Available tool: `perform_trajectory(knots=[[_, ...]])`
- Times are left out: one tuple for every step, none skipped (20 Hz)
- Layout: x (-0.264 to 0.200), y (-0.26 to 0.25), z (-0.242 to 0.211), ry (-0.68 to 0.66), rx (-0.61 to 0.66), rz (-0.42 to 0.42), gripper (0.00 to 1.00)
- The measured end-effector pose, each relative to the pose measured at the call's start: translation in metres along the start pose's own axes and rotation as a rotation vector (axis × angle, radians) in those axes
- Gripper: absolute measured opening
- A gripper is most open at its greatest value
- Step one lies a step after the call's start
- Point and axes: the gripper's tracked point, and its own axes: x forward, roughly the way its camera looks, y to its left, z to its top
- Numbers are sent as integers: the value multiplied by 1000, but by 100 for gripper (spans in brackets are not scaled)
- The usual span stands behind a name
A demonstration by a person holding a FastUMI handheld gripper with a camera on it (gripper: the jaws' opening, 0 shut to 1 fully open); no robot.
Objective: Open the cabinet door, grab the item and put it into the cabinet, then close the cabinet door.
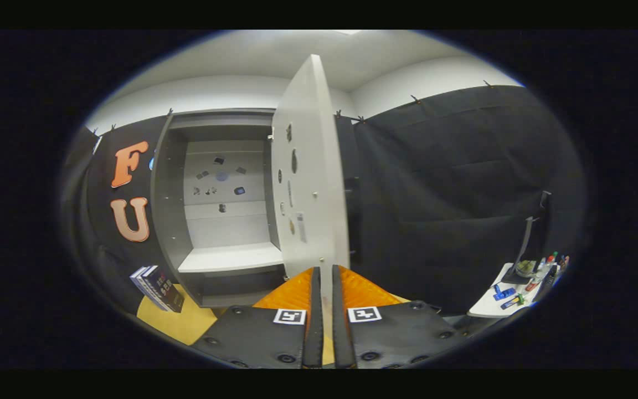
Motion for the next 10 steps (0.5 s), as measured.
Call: perform_trajectory(knots=[[3,9,-12,10,4,17,34],[3,20,-25,29,7,42,37],[6,33,-41,52,11,60,40],[8,43,-57,75,14,79,44],[11,58,-71,96,15,105,47],[13,69,-87,123,8,122,50],[17,79,-104,154,0,140,50],[19,92,-120,184,-4,165,52],[22,105,-135,212,-7,181,65],[25,116,-151,236,-13,196,75]])
